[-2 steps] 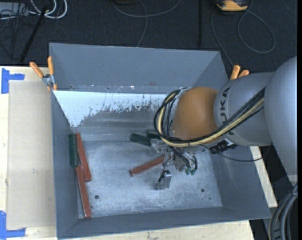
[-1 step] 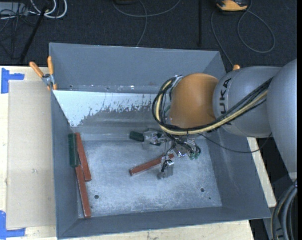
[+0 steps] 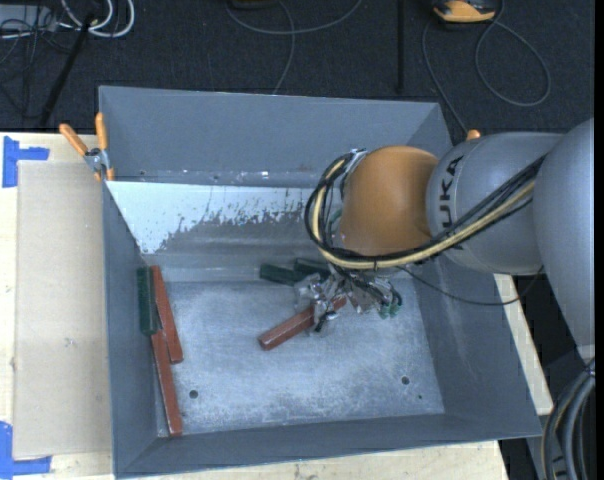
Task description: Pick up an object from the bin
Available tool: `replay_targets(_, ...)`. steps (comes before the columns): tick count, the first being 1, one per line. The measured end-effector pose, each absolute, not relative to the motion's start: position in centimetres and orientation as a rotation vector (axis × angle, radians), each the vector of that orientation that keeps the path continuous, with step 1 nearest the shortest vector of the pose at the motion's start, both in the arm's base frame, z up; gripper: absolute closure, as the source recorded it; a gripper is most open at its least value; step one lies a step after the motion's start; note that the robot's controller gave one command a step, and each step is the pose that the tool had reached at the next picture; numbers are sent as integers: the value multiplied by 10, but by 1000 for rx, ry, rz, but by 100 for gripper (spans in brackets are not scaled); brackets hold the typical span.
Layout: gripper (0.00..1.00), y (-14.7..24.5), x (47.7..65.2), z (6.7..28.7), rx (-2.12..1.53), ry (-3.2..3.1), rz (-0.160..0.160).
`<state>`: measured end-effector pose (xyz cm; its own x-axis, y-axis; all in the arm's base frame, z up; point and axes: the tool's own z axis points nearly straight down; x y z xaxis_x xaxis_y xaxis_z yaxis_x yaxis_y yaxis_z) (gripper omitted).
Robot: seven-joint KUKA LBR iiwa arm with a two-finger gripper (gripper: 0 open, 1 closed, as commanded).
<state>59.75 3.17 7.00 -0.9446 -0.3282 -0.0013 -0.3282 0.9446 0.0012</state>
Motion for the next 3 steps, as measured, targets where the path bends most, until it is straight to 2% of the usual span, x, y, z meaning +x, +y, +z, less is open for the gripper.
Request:
replay_targets(1, 100, 36, 563, 204, -452, 3101, 0)
replay_targets(2, 100, 67, 516, 134, -260, 3139, 2)
replay_targets(3, 100, 63, 529, 238, -247, 3122, 0)
